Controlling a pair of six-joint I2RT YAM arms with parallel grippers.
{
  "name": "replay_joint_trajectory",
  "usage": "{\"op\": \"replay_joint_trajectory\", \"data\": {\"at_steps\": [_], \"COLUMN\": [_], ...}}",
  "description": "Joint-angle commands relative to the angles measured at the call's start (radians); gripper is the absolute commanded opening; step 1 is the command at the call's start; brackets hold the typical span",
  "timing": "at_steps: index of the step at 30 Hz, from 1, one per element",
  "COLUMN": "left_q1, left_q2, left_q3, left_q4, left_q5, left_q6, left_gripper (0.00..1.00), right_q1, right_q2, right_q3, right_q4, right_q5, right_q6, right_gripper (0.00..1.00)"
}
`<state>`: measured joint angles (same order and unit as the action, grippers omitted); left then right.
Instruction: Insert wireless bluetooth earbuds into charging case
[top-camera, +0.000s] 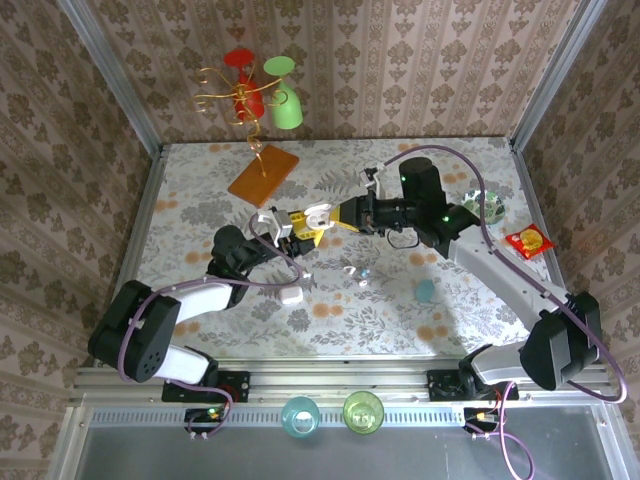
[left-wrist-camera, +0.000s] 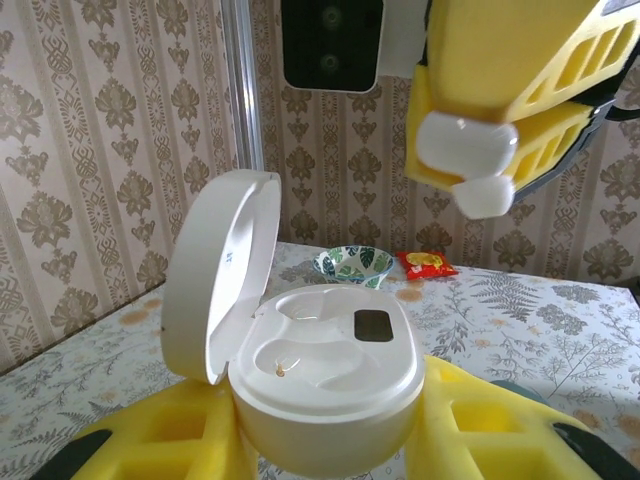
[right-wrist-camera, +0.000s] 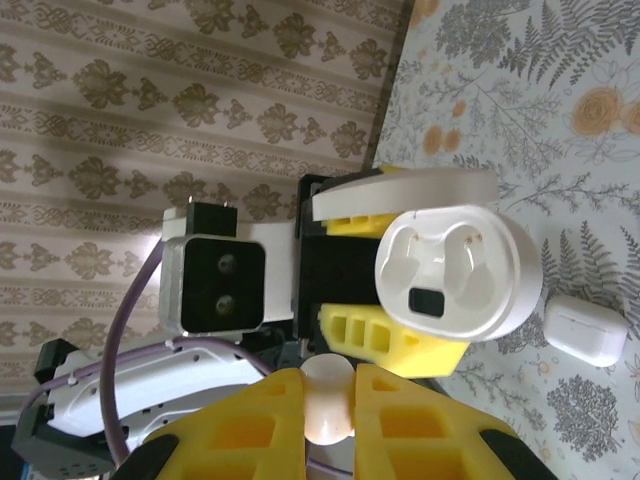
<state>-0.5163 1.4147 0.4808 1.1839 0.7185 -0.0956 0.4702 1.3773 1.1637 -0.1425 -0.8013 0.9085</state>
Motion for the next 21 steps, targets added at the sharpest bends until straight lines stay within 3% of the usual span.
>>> {"op": "replay_joint_trajectory", "data": {"at_steps": [1, 21], "left_q1": [-0.007, -0.011], "left_q2": [0.010, 0.031], "left_q3": [0.022, 0.019], "left_q4": [0.056, 0.075], "left_q5": [-0.011, -0.018], "left_q6": [0.031, 0.044], "left_gripper": [0.27, 0.27], "right_q1": [0.017, 0.077], "right_q2": [0.044, 0.164], "right_q3": [0.061, 0.187], "right_q4": [-0.039, -0.140], "right_q5": [0.039, 0.111], "right_q6": [-0.031, -0.103], "right_gripper": [0.16, 0.15]}}
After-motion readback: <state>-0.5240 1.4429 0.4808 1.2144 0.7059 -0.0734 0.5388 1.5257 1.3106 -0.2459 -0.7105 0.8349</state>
